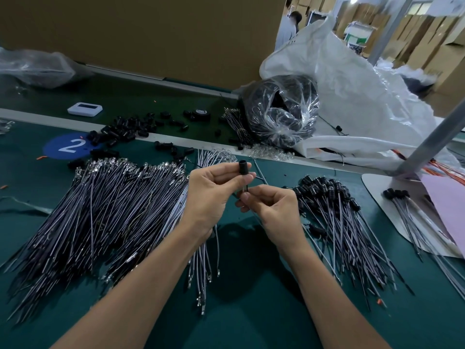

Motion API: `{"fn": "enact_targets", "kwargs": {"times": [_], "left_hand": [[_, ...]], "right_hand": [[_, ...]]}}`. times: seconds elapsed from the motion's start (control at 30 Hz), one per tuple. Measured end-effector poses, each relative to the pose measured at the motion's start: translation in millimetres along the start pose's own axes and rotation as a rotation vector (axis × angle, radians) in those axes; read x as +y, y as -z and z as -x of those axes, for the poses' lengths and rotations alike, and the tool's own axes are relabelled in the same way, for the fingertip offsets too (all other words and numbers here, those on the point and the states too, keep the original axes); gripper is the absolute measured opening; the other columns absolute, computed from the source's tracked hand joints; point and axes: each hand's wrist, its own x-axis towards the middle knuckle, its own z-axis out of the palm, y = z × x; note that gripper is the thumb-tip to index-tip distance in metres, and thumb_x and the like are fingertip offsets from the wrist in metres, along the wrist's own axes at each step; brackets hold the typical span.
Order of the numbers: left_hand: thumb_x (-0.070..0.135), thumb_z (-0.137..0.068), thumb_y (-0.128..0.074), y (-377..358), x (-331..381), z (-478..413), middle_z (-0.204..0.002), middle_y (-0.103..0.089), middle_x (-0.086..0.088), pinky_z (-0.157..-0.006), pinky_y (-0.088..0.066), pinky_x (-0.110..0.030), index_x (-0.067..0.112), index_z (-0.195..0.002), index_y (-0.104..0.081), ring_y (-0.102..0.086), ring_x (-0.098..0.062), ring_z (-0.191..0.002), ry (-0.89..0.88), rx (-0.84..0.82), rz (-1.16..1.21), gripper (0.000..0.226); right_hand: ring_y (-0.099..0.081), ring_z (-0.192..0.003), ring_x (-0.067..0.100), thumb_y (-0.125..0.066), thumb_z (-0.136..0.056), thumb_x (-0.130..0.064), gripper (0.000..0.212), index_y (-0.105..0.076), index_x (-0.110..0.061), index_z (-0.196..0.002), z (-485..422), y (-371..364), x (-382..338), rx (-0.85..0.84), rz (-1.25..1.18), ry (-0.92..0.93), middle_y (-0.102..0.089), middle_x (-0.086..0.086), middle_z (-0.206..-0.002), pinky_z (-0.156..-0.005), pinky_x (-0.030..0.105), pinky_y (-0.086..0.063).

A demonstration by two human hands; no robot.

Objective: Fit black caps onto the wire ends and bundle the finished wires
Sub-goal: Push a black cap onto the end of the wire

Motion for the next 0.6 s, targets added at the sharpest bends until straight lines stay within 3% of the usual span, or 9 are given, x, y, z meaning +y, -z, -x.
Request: {"fn": "enact_targets", "kwargs": {"times": [0.1,0.23,0.4,0.5,0.6], "left_hand": [[0.014,-0.062,-0.079,0.5,0.7,0.7,-0.084,-0.076,-0.009,-0.076,-0.060,-0.031,0.011,-0.088,-0.075,-0.074,-0.024,-0.084,-0.019,0.051,0.029,0.027],[0.005,-0.067,-0.079,2.8,-0.3,-0.3,-0.078,-0.075,-0.012,-0.068,-0.056,-0.024,0.006,-0.089,-0.073,-0.073,-0.021,-0.074,-0.025,0.106,0.061,0.023],[0.007,-0.063,-0.076,6.7,-0.8,-2.1,-0.075,-0.074,-0.015,-0.057,-0.056,-0.026,0.005,-0.086,-0.072,-0.073,-0.024,-0.066,0.091,0.073,0.201,0.024],[0.008,-0.064,-0.075,10.0,-0.4,-4.5,-0.078,-0.075,-0.013,-0.051,-0.054,-0.023,0.004,-0.091,-0.071,-0.070,-0.020,-0.059,0.188,0.063,0.228,0.027],[0.002,-0.070,-0.075,12.7,-2.4,-4.9,-0.078,-0.075,-0.012,-0.047,-0.052,-0.021,-0.001,-0.098,-0.069,-0.067,-0.017,-0.051,0.289,0.032,0.085,0.030]], "right_hand": [[-0.066,-0.058,0.013,-0.071,-0.083,0.001,0.014,-0.073,-0.010,-0.075,3.3,-2.9,-0.7,-0.008,0.045,0.028,-0.073,0.004,-0.067,-0.062,0.020,-0.052],[-0.066,-0.058,0.015,-0.073,-0.082,0.001,0.008,-0.075,-0.005,-0.077,5.5,-6.2,-0.9,-0.006,0.085,0.078,-0.073,0.003,-0.067,-0.062,0.022,-0.053],[-0.066,-0.057,0.016,-0.072,-0.083,0.000,0.008,-0.075,-0.006,-0.078,7.9,-8.1,-3.7,-0.039,0.119,0.101,-0.072,0.004,-0.066,-0.060,0.024,-0.054],[-0.058,-0.044,0.022,-0.068,-0.089,-0.028,0.028,-0.073,-0.012,-0.066,8.4,-2.2,-9.6,-0.132,0.138,0.095,-0.067,0.003,-0.055,-0.048,0.032,-0.046],[-0.050,-0.035,0.015,-0.056,-0.093,-0.050,0.051,-0.068,-0.017,-0.056,-2.2,8.1,-15.7,0.036,0.155,0.060,-0.060,0.000,-0.045,-0.042,0.023,-0.041]]}}
